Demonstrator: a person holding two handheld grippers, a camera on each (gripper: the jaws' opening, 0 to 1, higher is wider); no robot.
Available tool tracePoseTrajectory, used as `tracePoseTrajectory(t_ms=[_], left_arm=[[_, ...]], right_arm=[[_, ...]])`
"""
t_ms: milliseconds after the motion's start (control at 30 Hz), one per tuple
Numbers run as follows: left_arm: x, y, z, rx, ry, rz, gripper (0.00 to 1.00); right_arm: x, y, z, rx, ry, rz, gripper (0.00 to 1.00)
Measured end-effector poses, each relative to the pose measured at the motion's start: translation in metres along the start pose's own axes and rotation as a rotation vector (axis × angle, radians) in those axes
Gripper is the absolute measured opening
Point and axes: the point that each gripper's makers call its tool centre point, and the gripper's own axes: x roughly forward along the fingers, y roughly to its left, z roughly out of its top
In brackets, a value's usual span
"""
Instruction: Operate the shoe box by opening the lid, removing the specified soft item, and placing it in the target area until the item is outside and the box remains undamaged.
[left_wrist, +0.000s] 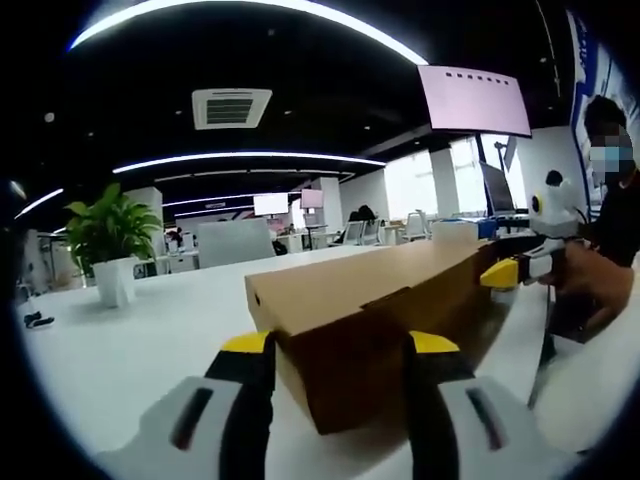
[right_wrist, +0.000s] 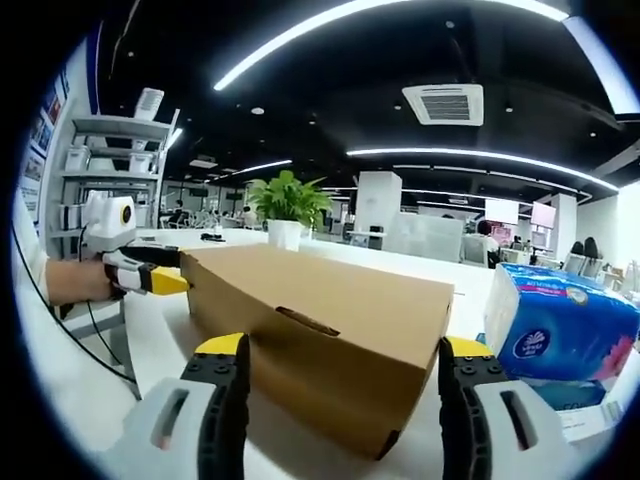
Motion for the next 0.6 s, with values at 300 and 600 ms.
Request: tracePoseTrajectory(t_ms=[300,600], left_arm=[[-0.0003,-0.0009,-0.0004,-0.015,0.002,0.008,0.52],[-0.0001,-0.0018,-0.0011,0.007,0.003,0.014,0.53]], right_arm=[[0.0001,-0.0016,0.0000,0.008,-0.010,-0.008,0.78],[0.0009,-0.0012,-0.0008,0.009,-0.004,-0.011,0.78]])
